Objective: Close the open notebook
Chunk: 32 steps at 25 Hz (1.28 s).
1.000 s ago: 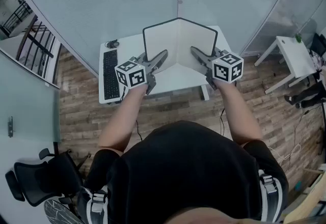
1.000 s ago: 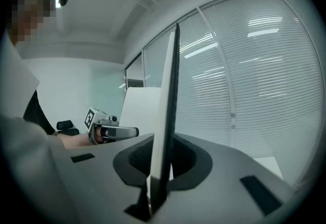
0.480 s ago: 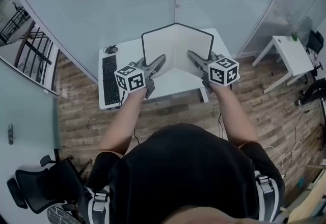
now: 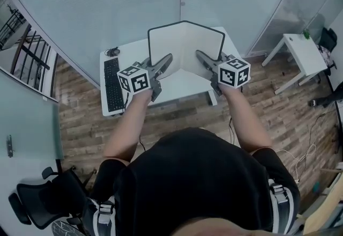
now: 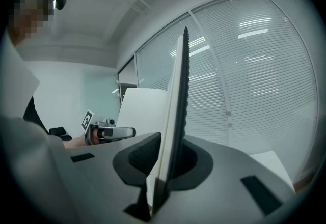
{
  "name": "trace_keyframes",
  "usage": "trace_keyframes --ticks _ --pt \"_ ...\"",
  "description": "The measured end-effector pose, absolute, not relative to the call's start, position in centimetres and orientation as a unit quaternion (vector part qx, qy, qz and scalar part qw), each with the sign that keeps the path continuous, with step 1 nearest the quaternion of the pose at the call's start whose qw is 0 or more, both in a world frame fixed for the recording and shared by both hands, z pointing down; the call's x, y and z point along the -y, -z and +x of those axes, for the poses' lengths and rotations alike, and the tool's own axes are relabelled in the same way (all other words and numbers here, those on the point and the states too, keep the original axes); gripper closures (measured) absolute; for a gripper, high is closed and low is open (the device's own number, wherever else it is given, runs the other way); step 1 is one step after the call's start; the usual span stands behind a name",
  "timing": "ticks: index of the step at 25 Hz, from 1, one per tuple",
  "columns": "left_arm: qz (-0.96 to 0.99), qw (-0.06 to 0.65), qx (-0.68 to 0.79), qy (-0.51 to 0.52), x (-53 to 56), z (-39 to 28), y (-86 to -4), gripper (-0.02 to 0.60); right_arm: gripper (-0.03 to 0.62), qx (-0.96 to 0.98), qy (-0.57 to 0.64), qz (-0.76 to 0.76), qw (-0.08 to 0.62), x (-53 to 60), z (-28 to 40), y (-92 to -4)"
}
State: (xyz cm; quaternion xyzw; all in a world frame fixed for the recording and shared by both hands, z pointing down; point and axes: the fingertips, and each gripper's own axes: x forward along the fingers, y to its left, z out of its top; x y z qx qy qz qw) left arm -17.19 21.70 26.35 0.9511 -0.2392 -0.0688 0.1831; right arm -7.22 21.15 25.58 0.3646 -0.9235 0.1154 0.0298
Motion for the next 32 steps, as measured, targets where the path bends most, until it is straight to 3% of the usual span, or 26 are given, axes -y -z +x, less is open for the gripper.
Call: trace_keyframes --ticks 32 --pt "0.948 0.187 0.249 0.062 -10.2 -13.8 -27.6 0.532 0.530 0.927 -0.109 0.359 0.023 -9.3 -3.8 -27.1"
